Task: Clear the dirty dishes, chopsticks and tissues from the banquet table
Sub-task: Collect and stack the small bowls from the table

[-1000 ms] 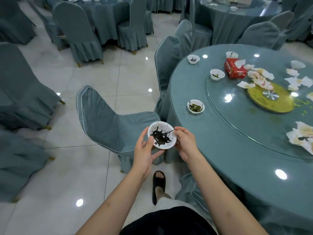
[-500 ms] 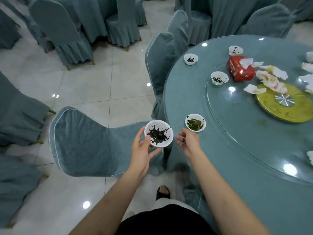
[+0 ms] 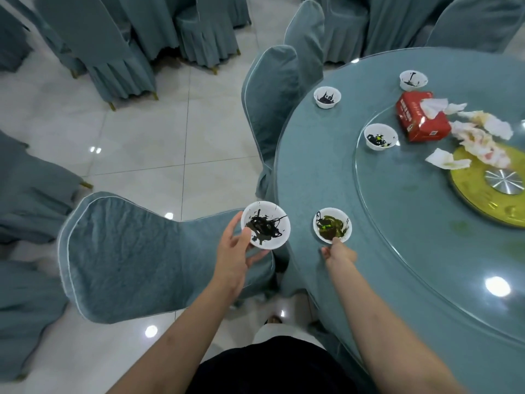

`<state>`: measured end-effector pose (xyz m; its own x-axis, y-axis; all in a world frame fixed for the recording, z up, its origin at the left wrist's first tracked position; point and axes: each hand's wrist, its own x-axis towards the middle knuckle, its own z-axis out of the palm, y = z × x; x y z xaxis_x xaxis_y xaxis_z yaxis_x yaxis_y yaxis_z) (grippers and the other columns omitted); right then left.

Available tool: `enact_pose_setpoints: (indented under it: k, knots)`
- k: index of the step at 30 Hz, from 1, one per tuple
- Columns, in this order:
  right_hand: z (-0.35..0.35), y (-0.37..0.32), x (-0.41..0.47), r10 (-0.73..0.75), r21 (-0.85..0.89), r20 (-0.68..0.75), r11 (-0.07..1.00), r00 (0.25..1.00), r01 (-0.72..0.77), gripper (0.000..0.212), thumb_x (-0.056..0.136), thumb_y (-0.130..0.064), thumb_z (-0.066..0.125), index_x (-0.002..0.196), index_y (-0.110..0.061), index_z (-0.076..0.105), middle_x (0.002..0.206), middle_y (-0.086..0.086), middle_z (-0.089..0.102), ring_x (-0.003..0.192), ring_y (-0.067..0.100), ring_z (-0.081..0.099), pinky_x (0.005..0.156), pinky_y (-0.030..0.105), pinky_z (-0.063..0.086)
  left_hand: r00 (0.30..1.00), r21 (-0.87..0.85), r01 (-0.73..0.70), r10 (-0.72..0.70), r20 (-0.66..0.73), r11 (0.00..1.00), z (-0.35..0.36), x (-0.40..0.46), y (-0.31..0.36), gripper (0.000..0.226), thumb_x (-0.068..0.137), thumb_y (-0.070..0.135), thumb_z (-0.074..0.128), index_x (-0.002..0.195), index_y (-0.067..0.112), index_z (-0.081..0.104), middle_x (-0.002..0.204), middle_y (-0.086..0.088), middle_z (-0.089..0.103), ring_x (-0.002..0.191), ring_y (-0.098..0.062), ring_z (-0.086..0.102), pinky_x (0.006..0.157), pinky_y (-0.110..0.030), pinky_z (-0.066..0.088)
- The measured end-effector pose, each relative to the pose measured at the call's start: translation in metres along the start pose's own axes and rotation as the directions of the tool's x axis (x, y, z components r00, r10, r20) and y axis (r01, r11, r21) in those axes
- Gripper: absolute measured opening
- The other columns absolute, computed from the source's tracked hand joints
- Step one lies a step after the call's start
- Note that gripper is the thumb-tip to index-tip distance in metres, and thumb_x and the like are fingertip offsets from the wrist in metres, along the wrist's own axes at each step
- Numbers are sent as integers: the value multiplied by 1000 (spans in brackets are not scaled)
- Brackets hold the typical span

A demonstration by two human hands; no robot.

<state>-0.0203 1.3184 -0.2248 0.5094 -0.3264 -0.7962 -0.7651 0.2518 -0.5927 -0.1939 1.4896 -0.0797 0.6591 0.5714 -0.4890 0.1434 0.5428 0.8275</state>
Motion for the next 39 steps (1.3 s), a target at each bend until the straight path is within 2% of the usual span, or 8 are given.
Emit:
enact_pose_setpoints:
  k: [3, 5, 7, 13, 25, 29, 35, 39]
  knots:
    - [5, 0, -1, -11, 35, -2, 999, 1000, 11, 23, 97, 1, 62, 77, -4, 53, 70, 8, 56, 54, 18, 53, 37, 22, 49, 1000, -14, 4, -4, -18, 1000, -2, 5, 5, 37, 103, 12, 57, 136, 30, 58, 127, -15, 68, 111, -32, 71, 74, -38, 62]
    - [9, 2, -5, -23, 60, 18, 998, 1000, 22, 7, 96, 1, 65, 90, 2, 61, 69, 9, 58, 53, 18, 54, 36, 20, 48, 1000, -23, -4, 4, -21, 1000, -3, 6, 7, 35, 104, 12, 57, 133, 32, 60, 125, -14, 69, 110, -30, 72, 75, -38, 62]
    - [13, 2, -11, -48, 83, 51, 996, 998, 44, 8, 96, -2, 66, 103, 2, 63, 71, 10, 60, 53, 16, 54, 39, 20, 48, 1000, -20, -17, 16, -24, 1000, -6, 6, 8, 34, 104, 12, 56, 130, 34, 61, 124, -12, 70, 107, -25, 73, 76, -38, 62]
    - [31, -8, -53, -163, 94, 269, 985, 949, 143, 8, 96, -5, 65, 89, -4, 61, 72, 10, 62, 46, 11, 49, 42, 21, 41, 998, -17, -45, 45, -42, 999, -17, 3, 9, 38, 106, 11, 52, 140, 29, 56, 123, -12, 70, 109, -24, 72, 76, -39, 62]
    - [50, 39, -215, -267, -16, 684, 925, 679, 380, 9, 99, -15, 62, 97, -8, 66, 83, 9, 70, 65, 16, 60, 55, 26, 46, 986, -86, -160, 154, -65, 983, -110, -49, 26, 41, 105, 12, 55, 143, 28, 55, 124, -15, 69, 117, -23, 68, 86, -48, 62]
    - [54, 80, -260, -213, -101, 787, 881, 579, 461, 11, 97, -22, 65, 94, -12, 67, 94, 13, 73, 84, 26, 67, 71, 36, 55, 979, -118, -195, 186, -79, 974, -154, -74, 35, 42, 103, 17, 60, 142, 31, 56, 130, -14, 67, 121, -25, 67, 89, -53, 60]
    - [59, 146, -329, -171, -150, 843, 836, 510, 528, 13, 95, -23, 70, 89, -14, 62, 89, 10, 72, 80, 25, 69, 70, 38, 58, 962, -112, -258, 246, -116, 960, -228, -114, 49, 33, 105, 23, 56, 132, 42, 61, 132, -9, 65, 122, -23, 65, 87, -49, 62]
    - [70, 192, -367, -139, -179, 853, 827, 503, 532, 12, 94, -20, 71, 89, -14, 61, 91, 11, 72, 83, 25, 69, 69, 37, 59, 956, -133, -274, 254, -150, 952, -285, -138, 59, 34, 109, 30, 47, 141, 33, 55, 133, 0, 65, 119, -18, 67, 88, -44, 62]
